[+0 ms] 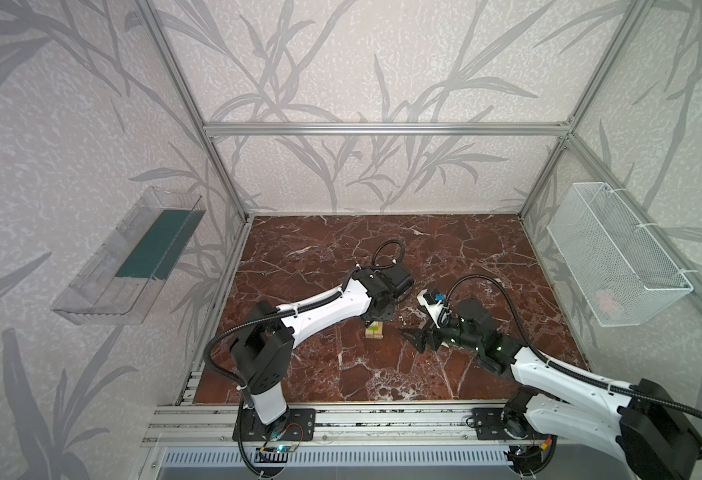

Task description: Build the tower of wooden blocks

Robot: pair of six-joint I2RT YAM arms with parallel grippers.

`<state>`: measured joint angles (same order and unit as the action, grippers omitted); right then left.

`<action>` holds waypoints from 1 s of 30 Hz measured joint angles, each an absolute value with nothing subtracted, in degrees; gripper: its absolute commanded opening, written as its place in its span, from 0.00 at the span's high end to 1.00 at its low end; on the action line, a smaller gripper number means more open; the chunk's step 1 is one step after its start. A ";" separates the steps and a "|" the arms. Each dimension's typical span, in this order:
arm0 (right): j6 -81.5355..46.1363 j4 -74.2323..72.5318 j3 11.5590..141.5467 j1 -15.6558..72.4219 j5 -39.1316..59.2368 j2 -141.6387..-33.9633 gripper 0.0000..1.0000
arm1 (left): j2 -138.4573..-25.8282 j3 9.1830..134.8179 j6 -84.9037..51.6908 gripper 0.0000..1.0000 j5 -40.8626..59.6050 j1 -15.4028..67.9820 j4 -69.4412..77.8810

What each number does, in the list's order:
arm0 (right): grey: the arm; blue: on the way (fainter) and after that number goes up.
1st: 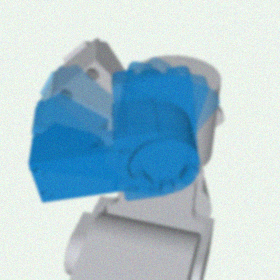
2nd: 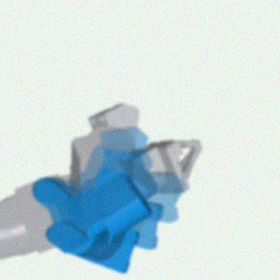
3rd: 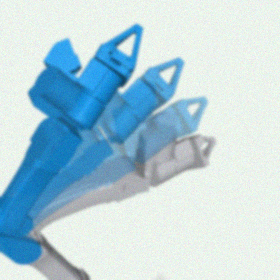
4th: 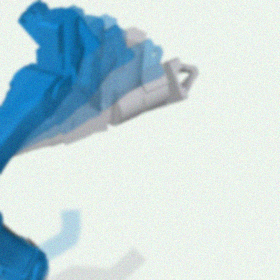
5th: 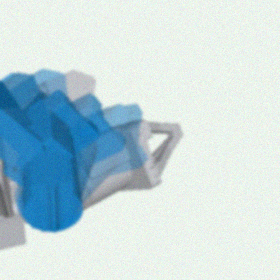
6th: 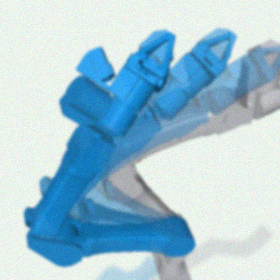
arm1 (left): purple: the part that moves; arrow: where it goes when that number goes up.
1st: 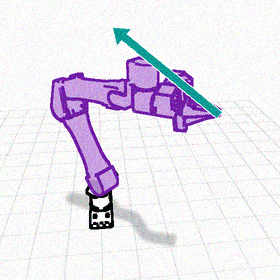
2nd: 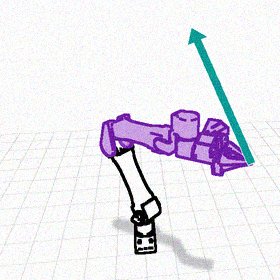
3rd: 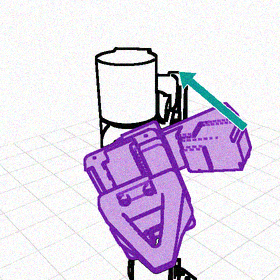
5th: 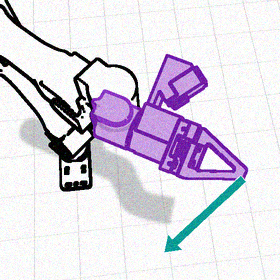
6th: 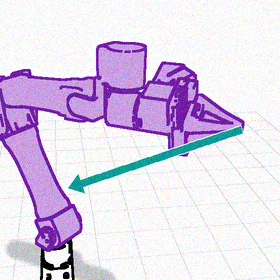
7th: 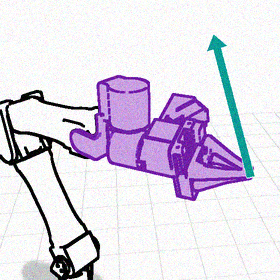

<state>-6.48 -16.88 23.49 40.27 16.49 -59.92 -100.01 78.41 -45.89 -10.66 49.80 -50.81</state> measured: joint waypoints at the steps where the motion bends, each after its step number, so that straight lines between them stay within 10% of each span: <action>1: -6.50 -16.88 23.49 40.25 16.49 -59.90 0.01 | -100.07 78.41 -45.91 0.57 -10.66 49.80 -50.81; 30: -7.03 -16.88 23.49 39.94 16.51 -59.83 0.01 | -101.21 78.41 -44.51 0.67 -10.85 49.43 -50.28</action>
<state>-7.03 -16.88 23.49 39.94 16.51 -59.83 -101.21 78.41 -44.51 -10.85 49.43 -50.28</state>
